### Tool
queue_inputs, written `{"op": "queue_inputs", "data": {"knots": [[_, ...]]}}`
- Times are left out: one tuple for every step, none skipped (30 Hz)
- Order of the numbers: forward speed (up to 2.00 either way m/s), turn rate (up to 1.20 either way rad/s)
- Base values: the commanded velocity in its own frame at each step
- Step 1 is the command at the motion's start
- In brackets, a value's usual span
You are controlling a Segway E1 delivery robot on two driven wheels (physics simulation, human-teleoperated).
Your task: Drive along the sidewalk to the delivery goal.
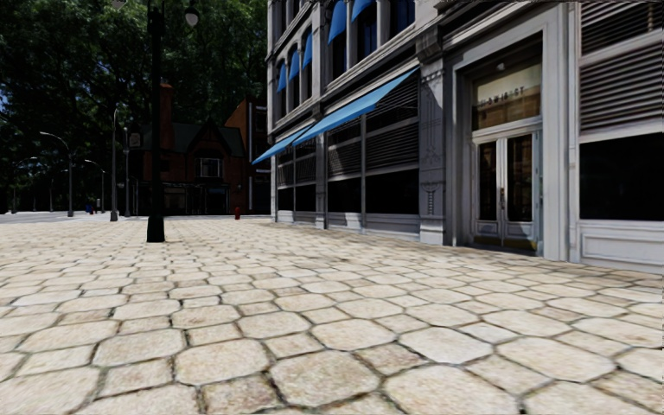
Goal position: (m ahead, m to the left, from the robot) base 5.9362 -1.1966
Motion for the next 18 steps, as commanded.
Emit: {"op": "queue_inputs", "data": {"knots": [[2.00,0.00],[2.00,0.00],[2.00,0.00],[2.00,-0.01],[2.00,-0.01],[2.00,-0.18],[2.00,-0.39],[2.00,-0.39],[2.00,-0.46],[2.00,-0.48],[2.00,-0.48],[2.00,-0.48],[2.00,-0.48],[2.00,-0.48],[2.00,-0.48],[2.00,-0.48],[2.00,-0.48],[2.00,-0.47]]}}
